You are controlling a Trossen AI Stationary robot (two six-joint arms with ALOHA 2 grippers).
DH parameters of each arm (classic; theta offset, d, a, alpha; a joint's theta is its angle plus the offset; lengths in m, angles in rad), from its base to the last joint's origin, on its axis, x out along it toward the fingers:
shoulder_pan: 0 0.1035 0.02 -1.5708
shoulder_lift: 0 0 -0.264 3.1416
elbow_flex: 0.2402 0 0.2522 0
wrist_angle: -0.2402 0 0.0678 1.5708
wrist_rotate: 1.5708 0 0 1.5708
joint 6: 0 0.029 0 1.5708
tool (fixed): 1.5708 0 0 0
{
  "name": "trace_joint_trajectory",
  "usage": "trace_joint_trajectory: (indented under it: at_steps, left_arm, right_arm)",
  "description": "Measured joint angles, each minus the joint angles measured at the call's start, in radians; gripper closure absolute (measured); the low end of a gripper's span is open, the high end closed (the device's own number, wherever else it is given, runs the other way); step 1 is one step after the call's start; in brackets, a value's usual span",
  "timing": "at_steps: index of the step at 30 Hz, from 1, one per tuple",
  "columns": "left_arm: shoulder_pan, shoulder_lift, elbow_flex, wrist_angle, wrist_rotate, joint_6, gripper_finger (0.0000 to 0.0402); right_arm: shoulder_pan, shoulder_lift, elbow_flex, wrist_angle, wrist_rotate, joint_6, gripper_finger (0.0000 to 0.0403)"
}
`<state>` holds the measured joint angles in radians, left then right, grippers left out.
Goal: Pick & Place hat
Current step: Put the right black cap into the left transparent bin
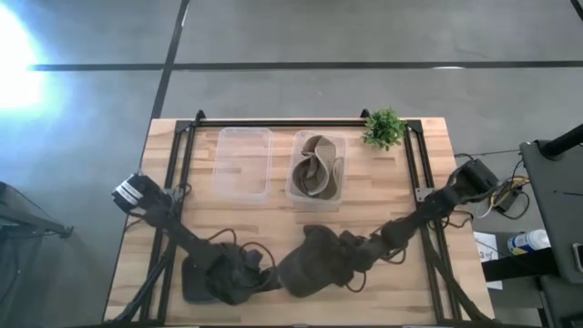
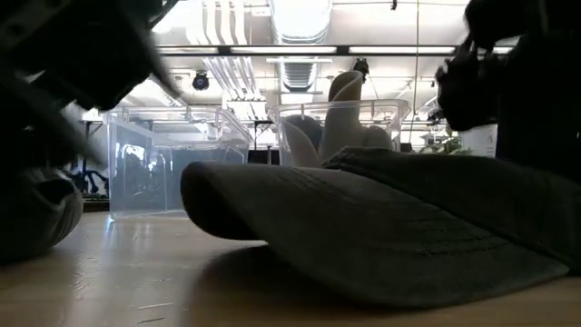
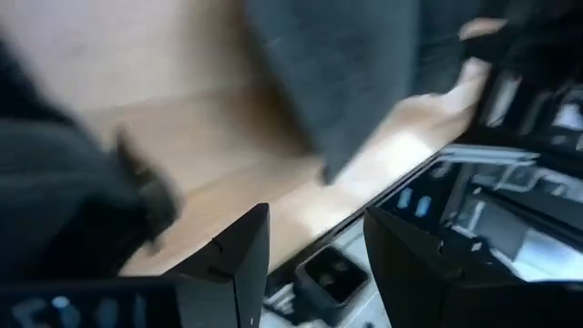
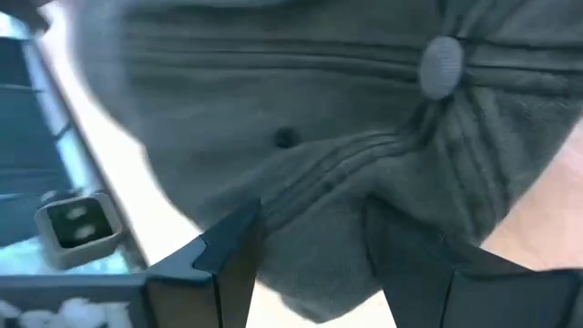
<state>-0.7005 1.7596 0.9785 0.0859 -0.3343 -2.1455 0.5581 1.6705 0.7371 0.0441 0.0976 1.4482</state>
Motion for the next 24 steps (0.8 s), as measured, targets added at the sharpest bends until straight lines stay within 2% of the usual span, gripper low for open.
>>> trace_joint_trajectory:
  at_steps: [4,10,17,24]
  left_arm:
    - [0.007,0.038,0.009,-0.008,0.021,-0.003,0.023]
    - [0.062,0.077,0.008,-0.006,0.004,0.014,0.023]
    - [0.12,0.069,0.007,0.055,-0.157,0.163,0.023]
    - [0.144,0.067,0.052,0.13,-0.145,0.391,0.0237]
  right_arm:
    - [-0.004,0.056,0.005,0.072,-0.04,0.023,0.0213]
    - [-0.016,0.139,0.006,0.296,-0.081,0.032,0.0213]
    - [-0.027,0.164,0.03,0.304,-0.107,0.029,0.0213]
    - [-0.04,0.16,0.031,0.299,-0.108,0.017,0.0213]
